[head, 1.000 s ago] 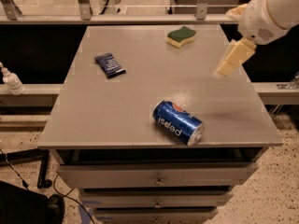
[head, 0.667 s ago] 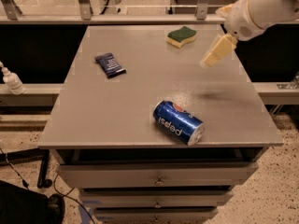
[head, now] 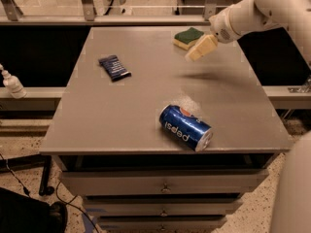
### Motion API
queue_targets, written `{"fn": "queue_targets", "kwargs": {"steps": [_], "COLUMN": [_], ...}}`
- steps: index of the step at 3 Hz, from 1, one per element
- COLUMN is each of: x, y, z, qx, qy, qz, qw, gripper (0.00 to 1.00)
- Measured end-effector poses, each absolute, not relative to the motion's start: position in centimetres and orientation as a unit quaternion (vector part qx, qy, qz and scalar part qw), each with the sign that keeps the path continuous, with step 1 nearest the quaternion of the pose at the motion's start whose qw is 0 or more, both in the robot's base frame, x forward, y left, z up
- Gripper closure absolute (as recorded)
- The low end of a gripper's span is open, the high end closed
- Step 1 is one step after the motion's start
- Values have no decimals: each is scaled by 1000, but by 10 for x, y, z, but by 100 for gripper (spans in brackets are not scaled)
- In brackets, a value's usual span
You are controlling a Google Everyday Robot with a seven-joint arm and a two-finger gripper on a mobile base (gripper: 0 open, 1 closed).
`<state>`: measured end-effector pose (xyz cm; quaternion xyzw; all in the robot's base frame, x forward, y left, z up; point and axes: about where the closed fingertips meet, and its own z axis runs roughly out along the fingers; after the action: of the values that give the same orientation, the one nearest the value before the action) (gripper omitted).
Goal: Move sponge near rxbar blueberry
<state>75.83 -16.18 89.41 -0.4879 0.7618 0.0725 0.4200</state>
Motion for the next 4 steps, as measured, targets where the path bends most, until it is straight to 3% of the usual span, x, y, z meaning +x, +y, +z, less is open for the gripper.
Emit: {"fn": "queue_targets", "kwargs": {"steps": [2, 4], "x": [824, 860], "y": [-150, -150], "z": [871, 852], "qx": [-398, -363], "qy": [787, 796], "qz": [129, 131], "qw": [453, 466], "gripper": [0, 0]}}
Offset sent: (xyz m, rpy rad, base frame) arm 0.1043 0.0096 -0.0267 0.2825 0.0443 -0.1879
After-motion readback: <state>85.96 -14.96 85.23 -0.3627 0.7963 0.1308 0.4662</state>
